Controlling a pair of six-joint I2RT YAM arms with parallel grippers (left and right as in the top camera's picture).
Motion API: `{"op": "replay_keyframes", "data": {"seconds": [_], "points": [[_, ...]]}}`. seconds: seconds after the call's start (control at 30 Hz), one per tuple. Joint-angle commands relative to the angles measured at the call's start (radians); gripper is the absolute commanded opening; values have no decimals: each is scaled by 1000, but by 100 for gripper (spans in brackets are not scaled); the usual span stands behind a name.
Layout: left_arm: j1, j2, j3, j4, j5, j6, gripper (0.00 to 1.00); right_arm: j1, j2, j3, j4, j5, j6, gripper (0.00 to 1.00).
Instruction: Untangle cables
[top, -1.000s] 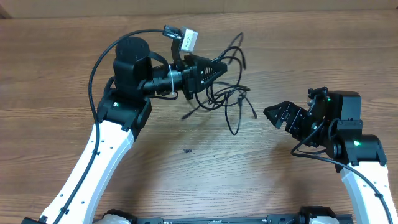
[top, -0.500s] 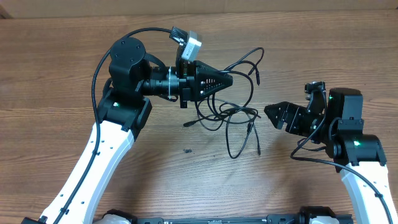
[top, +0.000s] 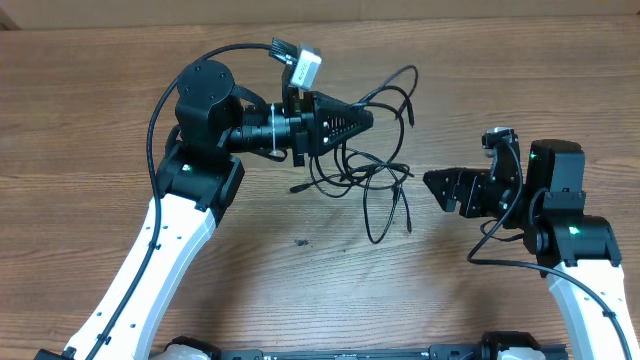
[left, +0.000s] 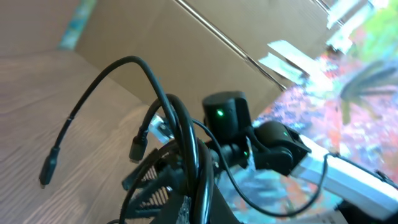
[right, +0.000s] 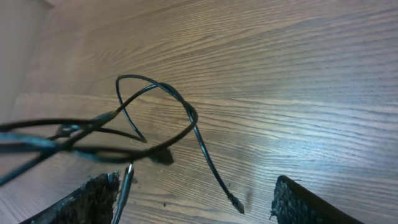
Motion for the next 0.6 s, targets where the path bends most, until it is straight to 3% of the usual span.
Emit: {"op": "replay_keyframes", "data": {"seconds": [0.0, 0.13, 0.2, 0.47, 0.57], "points": [[4, -15, 17, 11, -64, -15, 4, -6, 0, 5, 7, -30, -63, 80], [4, -15, 17, 11, -61, 33, 4, -5, 0, 5, 7, -49, -84, 80], [3, -15, 17, 11, -11, 141, 4, -6, 0, 5, 11, -80, -89, 80], [3, -15, 17, 11, 371, 518, 4, -6, 0, 5, 14, -82, 27, 81], [3, -15, 17, 9, 429, 573, 4, -6, 0, 5, 23, -83, 7, 81]]}}
